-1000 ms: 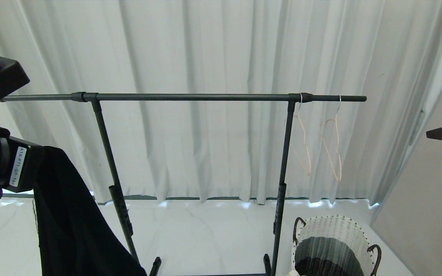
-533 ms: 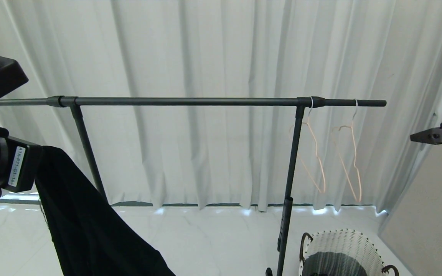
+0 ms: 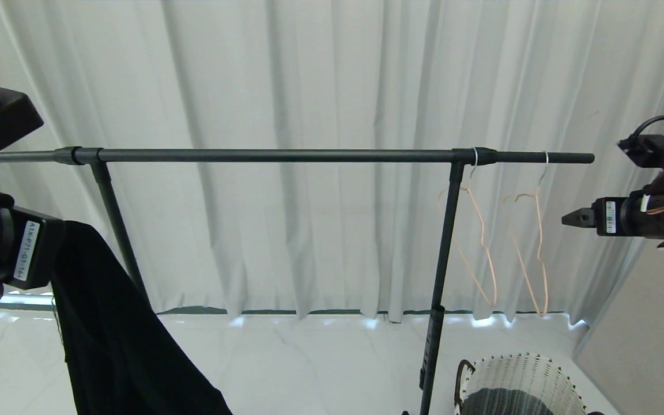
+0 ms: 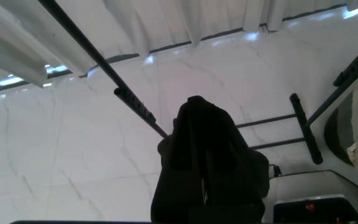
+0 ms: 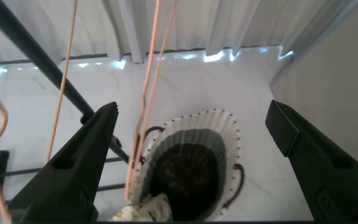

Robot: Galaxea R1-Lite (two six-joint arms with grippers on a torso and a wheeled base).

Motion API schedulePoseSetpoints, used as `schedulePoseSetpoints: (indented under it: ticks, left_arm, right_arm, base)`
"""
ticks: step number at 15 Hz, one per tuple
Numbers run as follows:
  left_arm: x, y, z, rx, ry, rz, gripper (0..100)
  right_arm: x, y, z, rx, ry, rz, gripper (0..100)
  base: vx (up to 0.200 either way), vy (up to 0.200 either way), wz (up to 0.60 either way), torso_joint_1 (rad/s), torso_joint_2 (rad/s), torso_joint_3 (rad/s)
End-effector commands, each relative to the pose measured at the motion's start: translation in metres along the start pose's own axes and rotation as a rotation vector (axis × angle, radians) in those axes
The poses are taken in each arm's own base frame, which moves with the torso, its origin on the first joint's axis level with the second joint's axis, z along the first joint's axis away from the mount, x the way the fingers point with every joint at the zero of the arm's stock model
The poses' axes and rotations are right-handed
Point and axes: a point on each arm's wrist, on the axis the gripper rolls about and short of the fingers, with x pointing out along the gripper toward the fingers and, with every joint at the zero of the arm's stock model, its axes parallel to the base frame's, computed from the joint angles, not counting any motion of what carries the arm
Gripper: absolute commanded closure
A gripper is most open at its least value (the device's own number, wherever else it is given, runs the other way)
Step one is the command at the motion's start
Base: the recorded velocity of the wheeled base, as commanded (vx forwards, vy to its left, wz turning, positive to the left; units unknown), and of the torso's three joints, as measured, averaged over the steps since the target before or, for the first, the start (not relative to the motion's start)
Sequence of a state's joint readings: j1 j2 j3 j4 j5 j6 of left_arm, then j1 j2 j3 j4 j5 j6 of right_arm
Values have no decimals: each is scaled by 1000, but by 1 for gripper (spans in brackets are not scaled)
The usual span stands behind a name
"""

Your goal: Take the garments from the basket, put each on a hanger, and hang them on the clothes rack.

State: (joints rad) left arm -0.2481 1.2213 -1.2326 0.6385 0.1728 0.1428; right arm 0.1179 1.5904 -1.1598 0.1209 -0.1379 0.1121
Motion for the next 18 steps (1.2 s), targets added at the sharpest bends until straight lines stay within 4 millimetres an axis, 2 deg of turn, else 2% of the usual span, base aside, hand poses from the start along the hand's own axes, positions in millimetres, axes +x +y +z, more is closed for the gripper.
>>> schedulePoseSetpoints:
  ticks: [1, 2, 4, 7, 12, 17, 18]
  left_arm:
    - [4, 1, 0, -2, 12, 5, 100]
    - [4, 0, 0, -2, 15, 4, 100]
    - [4, 0, -4, -3, 23, 6, 100]
    - [1, 3, -7, -16, 21, 21, 100]
    - [2, 6, -8, -28, 29, 37, 100]
    - [3, 6, -9, -27, 35, 36, 100]
    - [3, 6, -9, -27, 35, 36, 100]
  right_arm:
    - [45, 13, -15, -4, 80, 9, 0]
    - [51, 14, -16, -5, 81, 12, 0]
    - [81, 21, -24, -12, 85, 14, 0]
    - [100, 26, -33, 26, 111, 15, 0]
    - [116, 28, -40, 56, 129, -17, 0]
    - [120, 28, -40, 57, 132, -16, 0]
    - [120, 28, -40, 59, 131, -16, 100]
  base:
    - [0, 0, 0, 0, 0, 0]
    - [0, 0, 0, 0, 0, 0]
    - [0, 0, 0, 0, 0, 0]
    - [0, 0, 0, 0, 0, 0]
    - [0, 0, 0, 0, 0, 0]
    - [0, 0, 0, 0, 0, 0]
    - [0, 0, 0, 0, 0, 0]
